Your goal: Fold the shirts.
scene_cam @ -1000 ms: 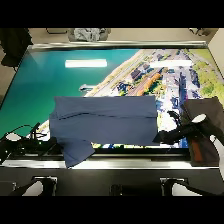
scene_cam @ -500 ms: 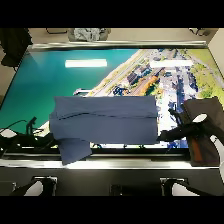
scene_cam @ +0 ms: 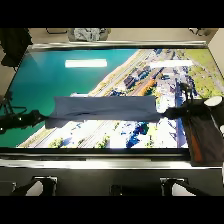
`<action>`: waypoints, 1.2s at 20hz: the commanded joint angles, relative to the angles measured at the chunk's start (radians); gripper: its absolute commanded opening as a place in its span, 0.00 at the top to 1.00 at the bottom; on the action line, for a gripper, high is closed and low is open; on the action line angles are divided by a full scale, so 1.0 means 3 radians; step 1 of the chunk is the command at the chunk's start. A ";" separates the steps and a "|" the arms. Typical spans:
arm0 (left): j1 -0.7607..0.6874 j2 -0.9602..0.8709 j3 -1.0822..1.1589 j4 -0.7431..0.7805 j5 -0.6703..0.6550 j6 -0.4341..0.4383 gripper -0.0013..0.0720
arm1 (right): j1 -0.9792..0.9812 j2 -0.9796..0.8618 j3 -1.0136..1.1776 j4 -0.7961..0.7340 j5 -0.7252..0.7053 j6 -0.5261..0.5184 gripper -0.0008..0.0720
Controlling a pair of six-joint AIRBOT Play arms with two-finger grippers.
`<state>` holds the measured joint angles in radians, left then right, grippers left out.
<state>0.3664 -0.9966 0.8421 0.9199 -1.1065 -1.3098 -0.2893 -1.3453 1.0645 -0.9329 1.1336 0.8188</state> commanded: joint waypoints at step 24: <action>-0.0467 -0.1342 0.1970 -0.0015 -0.0585 -0.0113 0.37 | -0.0139 -0.1779 0.1350 0.0607 0.0487 0.0375 0.06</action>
<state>0.2630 -1.4734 1.4239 0.9161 -1.2865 -1.3434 -0.3233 -1.8217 1.4696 -0.8742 1.2156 0.9195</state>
